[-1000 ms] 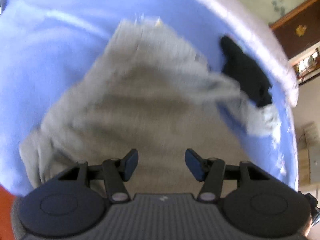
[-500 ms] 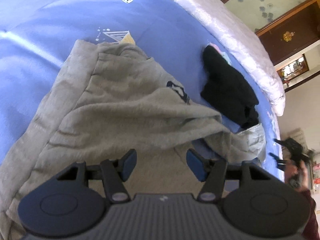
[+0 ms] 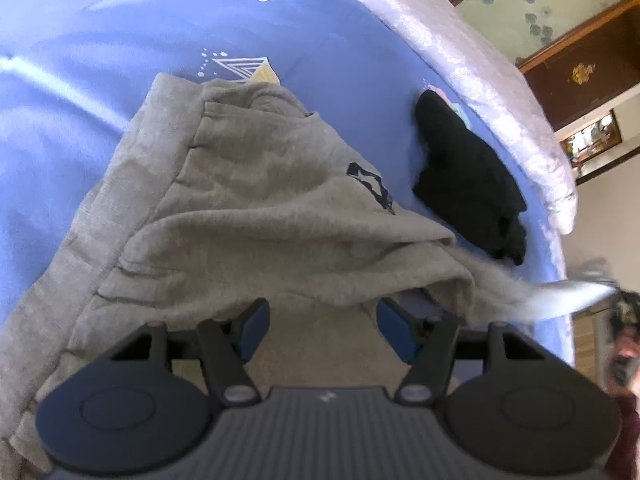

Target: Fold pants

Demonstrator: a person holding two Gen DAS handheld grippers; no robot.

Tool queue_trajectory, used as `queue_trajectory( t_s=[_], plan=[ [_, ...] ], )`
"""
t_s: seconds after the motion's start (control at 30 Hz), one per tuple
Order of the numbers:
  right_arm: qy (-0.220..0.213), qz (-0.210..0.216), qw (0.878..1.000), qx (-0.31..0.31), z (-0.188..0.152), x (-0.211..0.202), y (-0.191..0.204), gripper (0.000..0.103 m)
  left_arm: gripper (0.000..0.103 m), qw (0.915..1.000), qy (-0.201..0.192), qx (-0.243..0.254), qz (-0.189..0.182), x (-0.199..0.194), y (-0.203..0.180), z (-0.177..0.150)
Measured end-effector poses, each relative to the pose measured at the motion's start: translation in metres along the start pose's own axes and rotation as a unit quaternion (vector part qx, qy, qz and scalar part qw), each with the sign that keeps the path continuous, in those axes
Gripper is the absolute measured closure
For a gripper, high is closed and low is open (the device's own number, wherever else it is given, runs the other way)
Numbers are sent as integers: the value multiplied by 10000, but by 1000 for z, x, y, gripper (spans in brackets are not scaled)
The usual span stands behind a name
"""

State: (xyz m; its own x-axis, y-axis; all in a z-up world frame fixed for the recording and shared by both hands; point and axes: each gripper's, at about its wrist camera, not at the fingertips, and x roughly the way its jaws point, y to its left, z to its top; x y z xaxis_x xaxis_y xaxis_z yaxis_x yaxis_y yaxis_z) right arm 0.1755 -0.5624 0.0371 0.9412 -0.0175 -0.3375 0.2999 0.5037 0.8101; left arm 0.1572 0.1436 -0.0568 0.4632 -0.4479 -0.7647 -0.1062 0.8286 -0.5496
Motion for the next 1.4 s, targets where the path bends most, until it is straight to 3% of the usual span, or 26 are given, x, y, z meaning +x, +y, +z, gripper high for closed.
queue_trajectory(
  t_s=[0.07,0.1,0.2,0.23,0.27,0.33,0.47,0.53,0.63,0.73,0.83,0.87,0.9,0.93,1.03,1.07,1.13,1.2,1.27,1.4],
  plan=[
    [-404,238,9989,-77,10,-43,-12,91,42,10000,56,-2,53,3,3,-2],
    [-581,133,9982,-107,12,-60,-24,90,42,9999,116,-61,31,4,6,-2],
    [-607,-1124,9917,-123,13,-83,-67,86,42,9994,274,-206,-47,10,11,-2],
    [-534,-1652,9848,-87,10,-83,-83,80,42,9993,299,-207,-31,12,10,-2],
    [-405,-2155,9756,-68,8,-83,-100,65,42,9994,305,-187,-6,13,9,-1],
    [-359,-2643,9635,211,-1,-88,-128,59,42,9995,305,-108,40,11,5,2],
    [-503,-2446,9666,579,-12,-120,-148,59,42,9998,-75,96,127,-13,1,22],
    [-430,-2396,9689,451,-14,-124,-141,59,36,9990,-336,76,279,-26,2,44],
    [-246,-2203,9748,263,-14,-118,-126,52,15,9974,-593,80,407,-30,2,80],
    [-44,-2123,9772,43,-16,-106,-114,38,10,9976,-520,-39,445,-10,6,109],
    [44,-2490,9682,-228,-16,-88,-118,37,8,9971,-273,-124,694,27,9,126],
    [51,-2602,9654,-193,-16,-84,-122,37,10,9967,-196,-153,771,38,13,128],
    [48,-2690,9631,-90,-18,-82,-129,37,26,9963,-115,-201,832,49,16,128],
    [30,-2749,9614,71,-18,-80,-137,37,54,9957,-22,-240,898,59,19,126],
    [-11,-2546,9655,549,-19,-79,-156,37,71,9930,-124,-145,1166,63,18,118],
    [4,-2427,9681,623,-18,-77,-158,37,90,9937,-158,-130,1105,57,17,116],
    [1,-2216,9728,672,-15,-68,-158,40,95,9954,-283,-247,883,37,16,112],
    [170,-1952,9772,813,-12,-55,-162,50,98,9956,-521,-314,715,11,17,107],
    [400,-1939,9757,934,-15,-42,-165,79,98,9951,-706,-435,532,-12,21,99],
    [129,-1946,9774,820,-21,-52,-151,87,98,9943,-821,-565,366,-43,22,89]
  ],
)
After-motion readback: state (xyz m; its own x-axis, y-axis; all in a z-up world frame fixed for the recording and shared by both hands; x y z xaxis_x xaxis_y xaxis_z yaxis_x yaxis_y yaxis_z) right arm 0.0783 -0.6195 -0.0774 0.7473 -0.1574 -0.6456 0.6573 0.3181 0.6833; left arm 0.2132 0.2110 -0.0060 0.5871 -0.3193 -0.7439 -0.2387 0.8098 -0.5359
